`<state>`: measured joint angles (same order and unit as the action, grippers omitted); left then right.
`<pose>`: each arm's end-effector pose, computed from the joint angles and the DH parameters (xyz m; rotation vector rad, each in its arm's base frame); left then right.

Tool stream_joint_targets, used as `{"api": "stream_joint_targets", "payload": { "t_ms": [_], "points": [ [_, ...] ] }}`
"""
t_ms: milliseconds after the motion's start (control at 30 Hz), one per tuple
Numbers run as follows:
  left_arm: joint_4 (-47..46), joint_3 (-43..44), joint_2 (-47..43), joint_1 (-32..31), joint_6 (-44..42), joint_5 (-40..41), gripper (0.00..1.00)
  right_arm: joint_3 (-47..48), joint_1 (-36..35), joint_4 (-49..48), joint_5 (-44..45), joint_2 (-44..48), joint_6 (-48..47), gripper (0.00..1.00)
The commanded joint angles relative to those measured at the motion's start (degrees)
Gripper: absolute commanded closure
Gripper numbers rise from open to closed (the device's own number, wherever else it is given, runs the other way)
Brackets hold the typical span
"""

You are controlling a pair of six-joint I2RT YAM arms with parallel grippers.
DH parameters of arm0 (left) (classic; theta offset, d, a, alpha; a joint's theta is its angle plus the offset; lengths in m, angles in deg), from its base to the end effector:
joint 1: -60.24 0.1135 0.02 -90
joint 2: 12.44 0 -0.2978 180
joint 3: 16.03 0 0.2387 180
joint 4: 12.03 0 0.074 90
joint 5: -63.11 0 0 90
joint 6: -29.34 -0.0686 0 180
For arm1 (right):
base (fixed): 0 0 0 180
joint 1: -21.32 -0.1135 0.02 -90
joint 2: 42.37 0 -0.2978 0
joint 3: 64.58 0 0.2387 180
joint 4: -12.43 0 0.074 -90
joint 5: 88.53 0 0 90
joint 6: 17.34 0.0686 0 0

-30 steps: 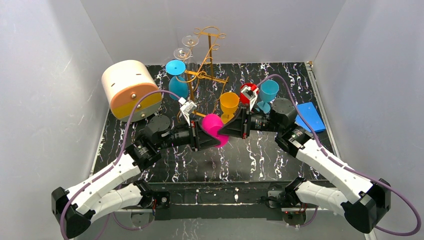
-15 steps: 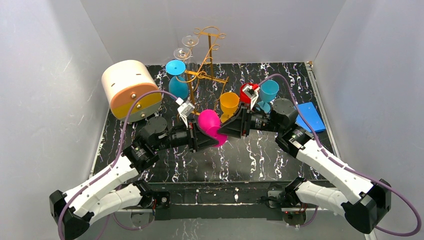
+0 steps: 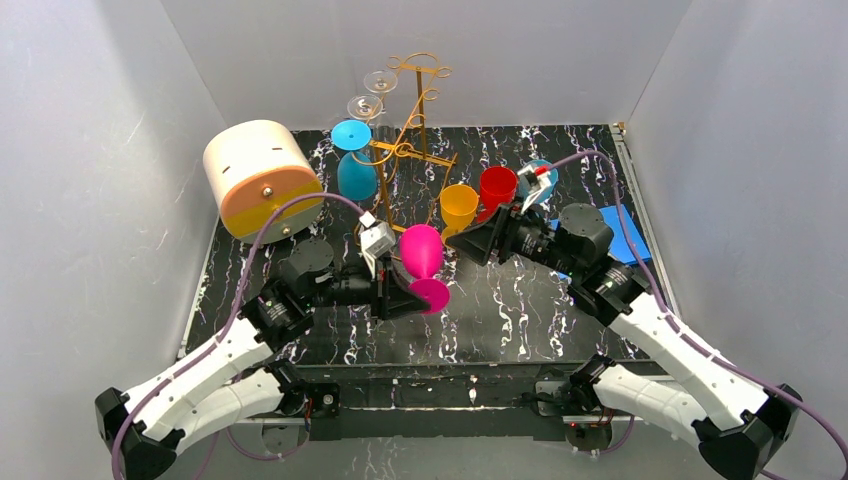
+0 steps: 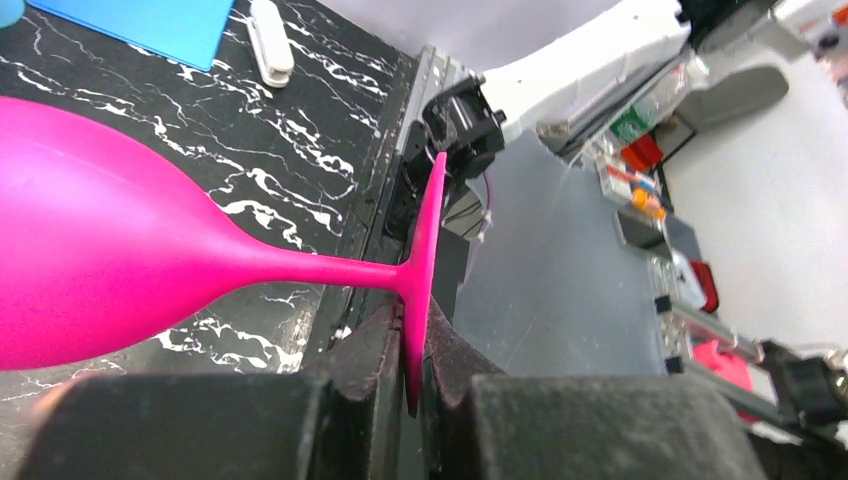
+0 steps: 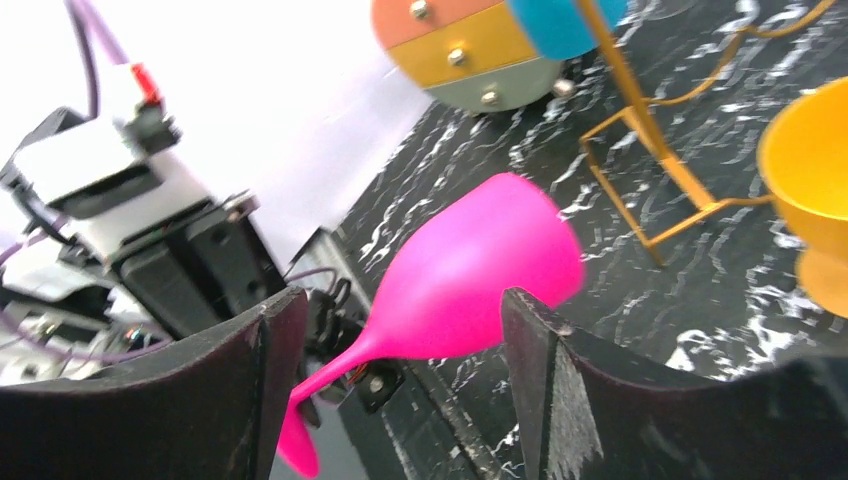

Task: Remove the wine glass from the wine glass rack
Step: Place the wine glass at the center of the board.

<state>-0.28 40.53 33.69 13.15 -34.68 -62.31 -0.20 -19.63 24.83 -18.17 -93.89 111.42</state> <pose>0.0922 -0.1576 0.3684 0.8423 1.5918 -1.4413 0.1405 0.1524 0.4009 -0.3306 1.7021 1.3304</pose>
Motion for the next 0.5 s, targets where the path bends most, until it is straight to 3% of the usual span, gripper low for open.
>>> {"api": "stream_joint_targets", "payload": {
  "t_ms": [0, 200, 300, 367, 467],
  "points": [
    [4.59, -0.99, -3.2, -0.33, -9.91, -6.95, 1.0, 3.21, 0.11, 5.89, 14.0, 2.41, -1.15, 0.17],
    [9.89, -2.15, -7.78, -0.34, -21.17, -8.67, 1.0, 8.05, 0.25, 13.09, 14.57, -1.69, -0.9, 0.02],
    [12.57, -2.79, -8.91, -0.3, -25.26, -11.72, 1.0, 13.78, 1.64, 21.59, 14.26, -7.19, -2.4, 0.01],
    [15.55, -1.69, -8.57, -0.33, -29.36, -13.58, 1.0, 16.54, 3.02, 22.94, 8.35, -9.31, -3.33, 0.01],
    [16.54, -1.69, -8.35, -0.28, -30.51, -15.07, 1.0, 15.44, 3.49, 16.8, 0.41, -9.49, -1.88, 0.01]
  ]
}}
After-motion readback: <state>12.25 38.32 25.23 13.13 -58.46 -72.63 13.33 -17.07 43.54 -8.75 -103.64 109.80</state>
